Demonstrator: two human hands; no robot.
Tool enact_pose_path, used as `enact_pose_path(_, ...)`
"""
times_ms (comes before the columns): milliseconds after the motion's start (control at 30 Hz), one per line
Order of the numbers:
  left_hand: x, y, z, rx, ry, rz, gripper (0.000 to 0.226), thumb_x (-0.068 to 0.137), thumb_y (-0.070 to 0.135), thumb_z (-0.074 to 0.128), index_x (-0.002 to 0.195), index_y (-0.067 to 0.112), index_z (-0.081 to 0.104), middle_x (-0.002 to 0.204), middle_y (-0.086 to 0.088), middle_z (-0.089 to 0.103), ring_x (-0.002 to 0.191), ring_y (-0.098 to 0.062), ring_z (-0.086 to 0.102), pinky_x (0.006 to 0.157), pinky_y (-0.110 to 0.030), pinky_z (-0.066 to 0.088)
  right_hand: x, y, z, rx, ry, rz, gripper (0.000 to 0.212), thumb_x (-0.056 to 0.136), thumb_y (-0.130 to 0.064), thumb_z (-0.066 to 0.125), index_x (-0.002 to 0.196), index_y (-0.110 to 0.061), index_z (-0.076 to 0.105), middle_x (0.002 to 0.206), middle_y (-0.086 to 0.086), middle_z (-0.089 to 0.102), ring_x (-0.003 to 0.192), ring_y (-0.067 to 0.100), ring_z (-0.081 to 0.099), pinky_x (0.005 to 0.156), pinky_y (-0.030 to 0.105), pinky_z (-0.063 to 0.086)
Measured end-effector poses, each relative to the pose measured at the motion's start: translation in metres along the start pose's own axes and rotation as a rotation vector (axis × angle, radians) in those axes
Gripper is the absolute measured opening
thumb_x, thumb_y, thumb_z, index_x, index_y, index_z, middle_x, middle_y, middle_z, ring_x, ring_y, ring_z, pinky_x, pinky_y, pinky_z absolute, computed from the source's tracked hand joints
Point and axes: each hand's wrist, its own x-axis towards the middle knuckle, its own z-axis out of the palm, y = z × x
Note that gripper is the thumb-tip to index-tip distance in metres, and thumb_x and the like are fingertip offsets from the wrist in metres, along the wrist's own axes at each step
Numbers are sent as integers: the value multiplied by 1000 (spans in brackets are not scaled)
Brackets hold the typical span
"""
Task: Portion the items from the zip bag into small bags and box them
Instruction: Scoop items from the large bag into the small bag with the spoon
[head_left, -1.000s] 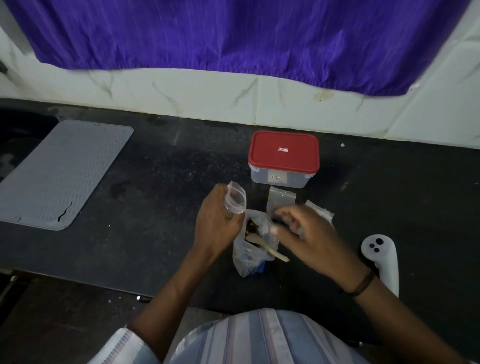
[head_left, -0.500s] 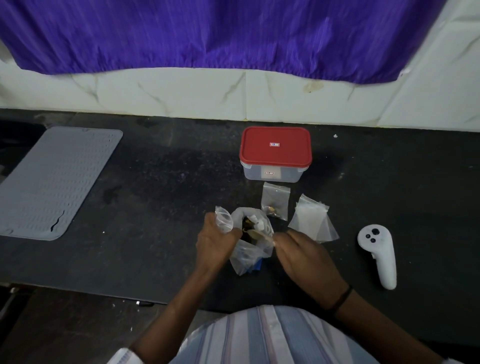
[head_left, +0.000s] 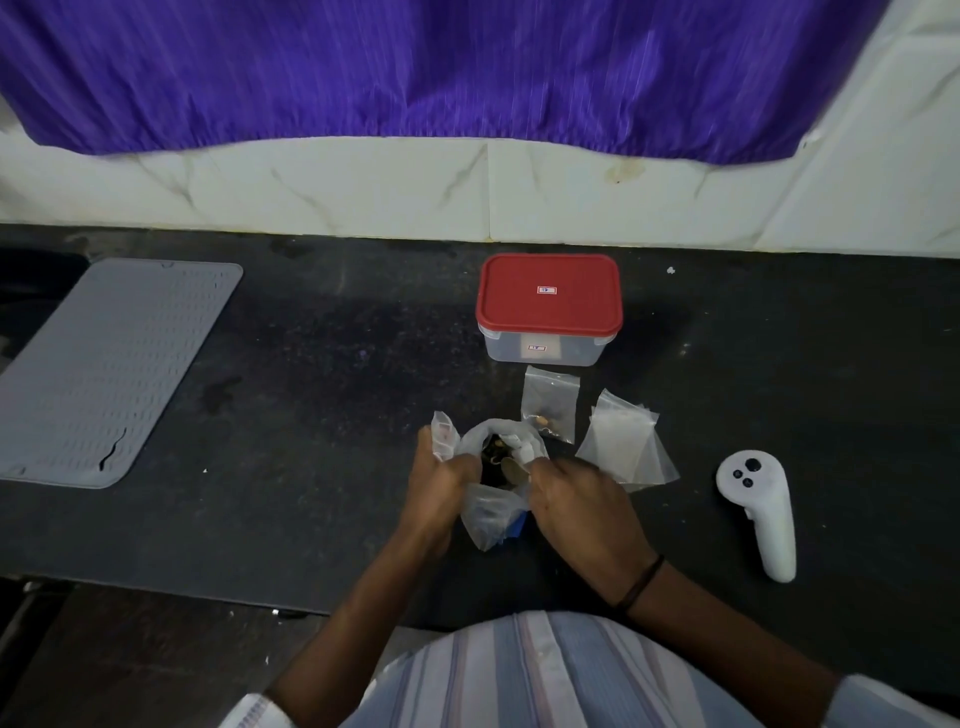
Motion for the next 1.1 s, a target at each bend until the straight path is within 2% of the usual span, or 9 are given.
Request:
enact_pose_path(133, 0, 1, -6, -77, -61, 11, 24, 66, 2, 54, 87, 11, 51, 74, 1, 58, 66, -8, 62, 57, -26, 51, 4, 0, 4, 109, -30, 53, 14, 97, -23, 50, 94, -16, 62, 84, 1, 64, 72, 12, 57, 62, 25, 44)
enact_pose_path(267, 5, -3, -17, -159, -123, 0, 31, 58, 2, 54, 88, 9, 52, 89, -15, 58, 90, -33, 58, 81, -52, 49, 4, 10, 10, 254, -36, 138, 20, 99, -27, 46, 101, -19, 64, 85, -2, 64, 75, 8, 59, 72, 29, 52)
enact_pose_path(333, 6, -4, -18, -145, -112, -10, 33, 59, 2, 56, 91, 9, 51, 96, -16, 56, 95, -35, 55, 83, -54, 48, 2, 13, 12, 355, -52, 160, 21, 100, -26, 46, 104, -19, 65, 82, -7, 63, 73, 3, 58, 70, 26, 52)
enact_pose_path(467, 4, -5, -15, -68, -111, 32, 42, 63, 8, 58, 104, 10, 48, 97, -10, 57, 86, -20, 61, 64, -31, 55, -3, 13, 9, 647, -45, 306, 19, 100, -19, 48, 100, -18, 66, 69, -11, 57, 58, -4, 57, 59, 17, 48)
enact_pose_path(667, 3, 1, -14, 197, -47, 158, 35, 84, 1, 68, 107, 14, 46, 102, -9, 57, 87, -19, 62, 67, -34, 57, -13, 13, 5, 937, -50, 475, 19, 100, -21, 47, 101, -23, 66, 67, 3, 60, 51, 4, 52, 51, 17, 46)
enact_pose_path(767, 3, -1, -22, 279, -10, 256, 41, 76, 25, 78, 103, 20, 47, 102, -10, 61, 92, -25, 65, 75, -46, 60, -18, 16, 0, 1002, -34, 523, 19, 100, -20, 48, 100, -22, 67, 64, 2, 58, 53, 7, 51, 51, 19, 45)
enact_pose_path(833, 1, 0, -26, 316, 51, 337, 44, 75, 32, 80, 101, 17, 48, 96, -8, 62, 86, -24, 66, 71, -46, 60, -22, 18, -9, 1042, -8, 545, 20, 99, -18, 50, 97, -22, 69, 62, 2, 56, 52, 9, 49, 49, 20, 44)
enact_pose_path(1000, -5, 10, -26, 391, 90, 629, 40, 77, 12, 82, 96, 15, 47, 83, -2, 59, 71, -12, 60, 61, -24, 53, -27, 10, -51, 1137, 81, 528, 21, 97, -15, 52, 91, -19, 72, 57, 1, 53, 50, 11, 45, 44, 22, 39)
enact_pose_path(1100, -4, 9, -22, 441, 34, 723, 44, 75, 8, 82, 103, 14, 48, 86, 0, 58, 75, -10, 59, 63, -15, 49, -24, -1, -77, 1177, 143, 468, 22, 97, -13, 52, 91, -17, 73, 54, 2, 49, 48, 12, 42, 42, 22, 35)
